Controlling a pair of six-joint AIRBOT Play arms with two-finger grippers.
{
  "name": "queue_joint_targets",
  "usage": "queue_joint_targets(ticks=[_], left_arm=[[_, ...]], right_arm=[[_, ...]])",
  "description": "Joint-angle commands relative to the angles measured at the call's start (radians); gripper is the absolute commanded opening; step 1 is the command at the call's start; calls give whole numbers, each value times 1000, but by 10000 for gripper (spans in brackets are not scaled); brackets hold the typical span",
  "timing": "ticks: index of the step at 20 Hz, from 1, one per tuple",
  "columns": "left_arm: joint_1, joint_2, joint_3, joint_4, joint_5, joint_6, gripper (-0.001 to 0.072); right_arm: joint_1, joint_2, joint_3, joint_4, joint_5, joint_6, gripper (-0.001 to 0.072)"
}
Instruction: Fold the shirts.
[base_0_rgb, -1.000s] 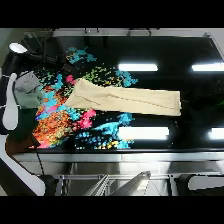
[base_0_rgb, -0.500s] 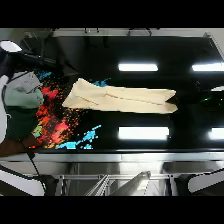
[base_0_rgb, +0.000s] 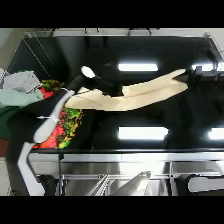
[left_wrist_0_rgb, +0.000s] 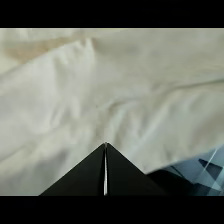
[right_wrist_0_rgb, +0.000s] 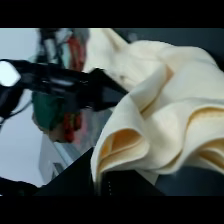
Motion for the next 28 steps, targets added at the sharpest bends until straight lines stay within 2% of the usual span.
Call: queue_joint_targets(ticks=[1,3,5,8,10,13,15,17,18,19,20,22,23,24,25,27,28], left_arm=[[-92,-161,192,44,2,-142,0],[-101,-212,274,34,-7,-190,1],[-84,-219,319,-73,-40,-190,5],[8,-126,317,-304,-171,-49,5],[120,-8,279,-385,-262,7,5],[330,169,235,-407,-358,43,5],[457,253,235,-407,-388,45,5],[553,312,235,-406,-389,45,5],[584,330,235,-406,-401,45,5],[608,345,235,-406,-424,45,5],[623,355,235,-406,-456,50,5],[632,358,235,-406,-518,55,5],[632,357,228,-405,-541,61,5],[629,357,213,-406,-555,65,5],[619,357,188,-406,-563,80,5],[605,357,118,-406,-573,106,5],[600,357,80,-406,-567,122,5]], right_arm=[[21,79,11,151,68,-12,16],[51,89,11,149,68,-5,16],[95,89,10,143,57,1,16],[198,89,10,143,-37,3,17],[306,88,10,113,-182,3,17],[526,46,10,48,-472,2,17],[692,-32,26,50,-679,-21,17],[830,-147,97,49,-818,-35,17],[882,-213,148,49,-855,-34,47],[923,-285,210,50,-853,-33,368],[948,-338,261,59,-818,-14,476],[948,-369,310,60,-720,-4,165],[923,-354,310,54,-675,10,145],[879,-335,310,34,-610,49,82],[827,-312,310,9,-544,84,57],[710,-262,305,-59,-410,166,58],[652,-237,297,-71,-347,188,130]])
